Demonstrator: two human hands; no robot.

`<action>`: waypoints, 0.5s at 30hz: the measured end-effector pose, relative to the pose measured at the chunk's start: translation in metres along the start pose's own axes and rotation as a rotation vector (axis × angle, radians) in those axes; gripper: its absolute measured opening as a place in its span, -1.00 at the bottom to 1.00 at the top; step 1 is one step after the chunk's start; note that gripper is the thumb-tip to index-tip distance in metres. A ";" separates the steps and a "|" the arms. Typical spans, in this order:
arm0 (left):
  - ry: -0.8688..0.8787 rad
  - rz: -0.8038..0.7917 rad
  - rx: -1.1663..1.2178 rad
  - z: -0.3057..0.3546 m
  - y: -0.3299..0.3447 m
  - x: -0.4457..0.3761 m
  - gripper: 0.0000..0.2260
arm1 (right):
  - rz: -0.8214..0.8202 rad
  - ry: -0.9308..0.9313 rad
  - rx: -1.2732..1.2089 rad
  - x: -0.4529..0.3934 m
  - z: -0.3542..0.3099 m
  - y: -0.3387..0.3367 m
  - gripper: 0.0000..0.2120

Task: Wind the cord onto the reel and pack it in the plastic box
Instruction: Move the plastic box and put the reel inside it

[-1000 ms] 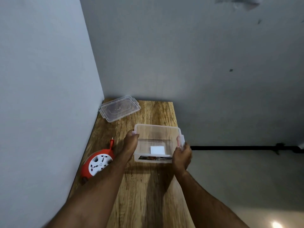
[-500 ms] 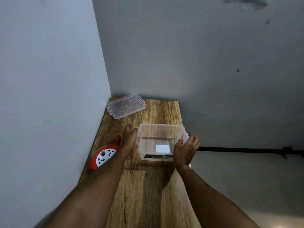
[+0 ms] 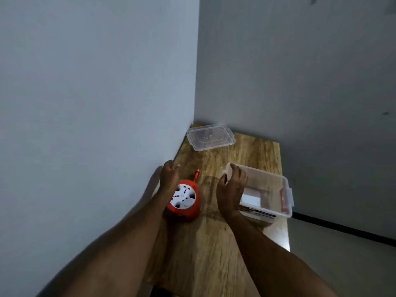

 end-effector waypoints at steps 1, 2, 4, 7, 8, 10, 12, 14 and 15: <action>-0.003 0.014 -0.037 -0.003 -0.006 0.003 -0.85 | -0.030 -0.027 0.006 0.001 -0.007 0.010 -0.58; -0.009 0.022 -0.082 -0.006 -0.012 0.008 -0.91 | -0.061 -0.051 0.015 0.004 -0.014 0.022 -0.58; -0.048 -0.012 -0.061 -0.018 -0.014 0.015 -0.76 | -0.122 -0.085 0.035 0.010 -0.023 0.044 -0.61; -0.097 -0.010 0.020 -0.043 -0.017 0.018 -0.55 | -0.211 -0.063 0.053 0.018 -0.020 0.073 -0.64; -0.103 -0.010 0.037 -0.052 -0.016 0.017 -0.55 | -0.233 -0.042 0.051 0.020 -0.016 0.080 -0.64; -0.125 -0.003 0.076 -0.070 -0.015 0.014 -0.53 | -0.276 0.009 0.046 0.024 -0.006 0.092 -0.64; -0.133 -0.006 0.097 -0.083 -0.013 0.015 -0.52 | -0.354 0.082 0.043 0.028 0.006 0.105 -0.65; -0.127 -0.003 0.082 -0.090 -0.010 0.014 -0.54 | -0.434 0.149 0.045 0.032 0.023 0.121 -0.67; -0.120 0.009 0.079 -0.092 -0.008 0.013 -0.55 | -0.465 0.188 0.048 0.034 0.029 0.127 -0.66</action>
Point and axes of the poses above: each hand's wrist, its own x-axis away from the middle knuckle, its own y-axis out of the palm, z = x × y, the point moved 10 cm from there along -x, towards the middle knuckle, and after that the axes turned 15 degrees about -z, right-handed, at the moved point
